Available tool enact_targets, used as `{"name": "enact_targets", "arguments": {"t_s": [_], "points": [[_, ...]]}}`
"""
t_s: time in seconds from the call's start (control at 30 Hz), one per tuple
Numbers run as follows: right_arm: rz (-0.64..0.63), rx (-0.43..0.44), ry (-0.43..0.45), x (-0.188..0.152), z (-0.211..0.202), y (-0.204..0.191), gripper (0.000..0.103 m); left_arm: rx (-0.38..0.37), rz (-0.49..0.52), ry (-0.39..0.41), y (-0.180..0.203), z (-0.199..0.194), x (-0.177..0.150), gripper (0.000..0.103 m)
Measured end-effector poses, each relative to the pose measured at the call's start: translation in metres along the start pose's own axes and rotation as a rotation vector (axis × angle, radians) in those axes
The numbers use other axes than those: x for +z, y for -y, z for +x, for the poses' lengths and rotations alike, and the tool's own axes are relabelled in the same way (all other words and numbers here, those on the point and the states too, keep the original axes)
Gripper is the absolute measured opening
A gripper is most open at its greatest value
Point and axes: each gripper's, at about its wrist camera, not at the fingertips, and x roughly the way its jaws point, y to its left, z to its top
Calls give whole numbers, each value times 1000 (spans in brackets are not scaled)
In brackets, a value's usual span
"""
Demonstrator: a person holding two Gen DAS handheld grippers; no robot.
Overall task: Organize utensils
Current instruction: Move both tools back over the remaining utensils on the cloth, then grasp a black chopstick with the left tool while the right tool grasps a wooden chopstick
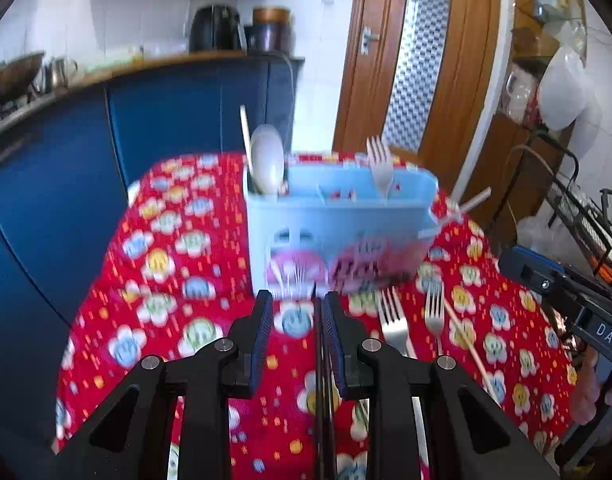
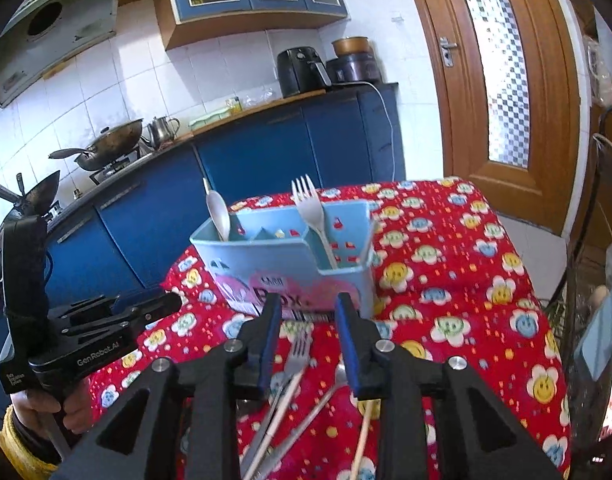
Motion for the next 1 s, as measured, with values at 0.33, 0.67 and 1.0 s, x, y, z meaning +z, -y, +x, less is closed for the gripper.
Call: {"name": "enact_targets", "arguments": {"t_s": [0.33,0.67,1.0], "points": [[27,-13,-117,-23,14,15,34,-42,18,-175,2,24,-24,27],[46,-19,-154,-32,16,23,35,-36,29,-281,-1,43,-39,27],[46,-20,-162,-32,18,24,35,-44,59,-322,2,47,-37,27]]}}
